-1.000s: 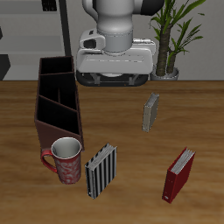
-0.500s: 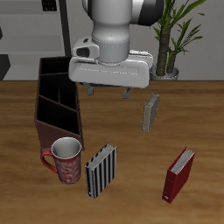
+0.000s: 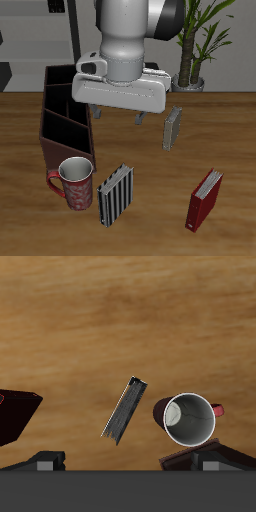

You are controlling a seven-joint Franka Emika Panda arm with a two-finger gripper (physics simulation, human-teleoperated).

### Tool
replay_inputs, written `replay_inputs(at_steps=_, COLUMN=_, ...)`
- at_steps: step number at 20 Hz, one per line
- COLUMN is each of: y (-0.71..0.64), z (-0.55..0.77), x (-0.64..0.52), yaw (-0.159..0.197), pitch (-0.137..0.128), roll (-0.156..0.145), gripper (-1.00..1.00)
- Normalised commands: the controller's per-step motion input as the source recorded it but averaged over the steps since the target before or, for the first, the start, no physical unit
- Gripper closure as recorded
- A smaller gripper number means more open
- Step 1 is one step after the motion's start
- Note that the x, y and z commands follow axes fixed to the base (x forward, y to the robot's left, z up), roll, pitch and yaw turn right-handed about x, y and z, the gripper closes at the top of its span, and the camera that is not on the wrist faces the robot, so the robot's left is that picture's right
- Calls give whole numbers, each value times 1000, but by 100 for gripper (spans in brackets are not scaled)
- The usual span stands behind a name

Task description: Place the striped book into the right desk caddy's front compartment

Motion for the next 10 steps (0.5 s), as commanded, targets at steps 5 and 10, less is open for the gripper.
replay_inputs(at_steps=5, y=-89, z=-266, x=163, yaw=-37, pitch=-13, roll=-2, gripper=-100)
replay_inputs(at_steps=10, y=13, z=-218, x=104, yaw=-37, pitch=-3, roll=4, gripper=-100)
